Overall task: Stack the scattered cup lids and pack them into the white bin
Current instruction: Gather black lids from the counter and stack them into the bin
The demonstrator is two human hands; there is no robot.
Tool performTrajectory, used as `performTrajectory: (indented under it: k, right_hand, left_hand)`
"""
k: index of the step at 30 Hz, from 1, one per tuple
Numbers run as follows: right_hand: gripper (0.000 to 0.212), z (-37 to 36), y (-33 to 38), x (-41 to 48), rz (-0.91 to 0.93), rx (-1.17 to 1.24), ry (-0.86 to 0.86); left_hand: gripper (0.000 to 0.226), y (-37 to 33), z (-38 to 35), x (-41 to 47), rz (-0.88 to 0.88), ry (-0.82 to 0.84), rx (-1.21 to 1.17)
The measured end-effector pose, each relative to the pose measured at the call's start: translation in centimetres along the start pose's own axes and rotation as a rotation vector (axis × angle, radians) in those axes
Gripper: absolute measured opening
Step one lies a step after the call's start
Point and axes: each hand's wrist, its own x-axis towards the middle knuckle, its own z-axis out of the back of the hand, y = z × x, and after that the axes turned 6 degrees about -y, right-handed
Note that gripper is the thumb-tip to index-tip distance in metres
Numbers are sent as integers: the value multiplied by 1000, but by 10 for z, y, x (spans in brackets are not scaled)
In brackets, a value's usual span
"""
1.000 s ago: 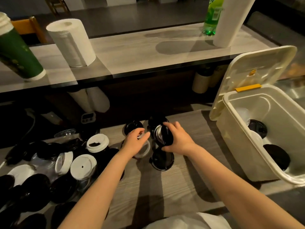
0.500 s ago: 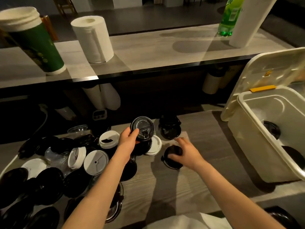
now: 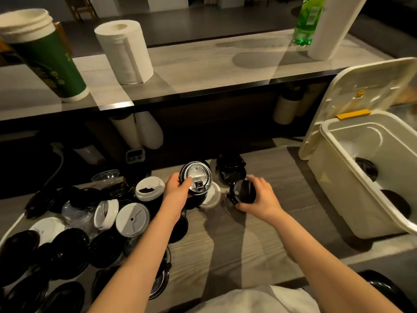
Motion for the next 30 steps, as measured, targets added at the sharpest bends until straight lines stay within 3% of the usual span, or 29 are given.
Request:
performTrajectory:
  k: [6,16,21,30]
  right_hand:
    - [83,83,11,11,107,128,-263]
    - [78,230,-67,10,62,140,-388]
    - [82,280,-143,6,-59,-45,-195]
    - [78,295,-213,2,-107,-648,510]
  left_hand:
    - [14,-32,-53,-19,-134,66,-34]
    - [19,-78,-197,-80,-305,299,-31]
    - [20,-80,-260,-102,-283,340,-37]
    - [20,-72,-330,-127,-256,324,-29]
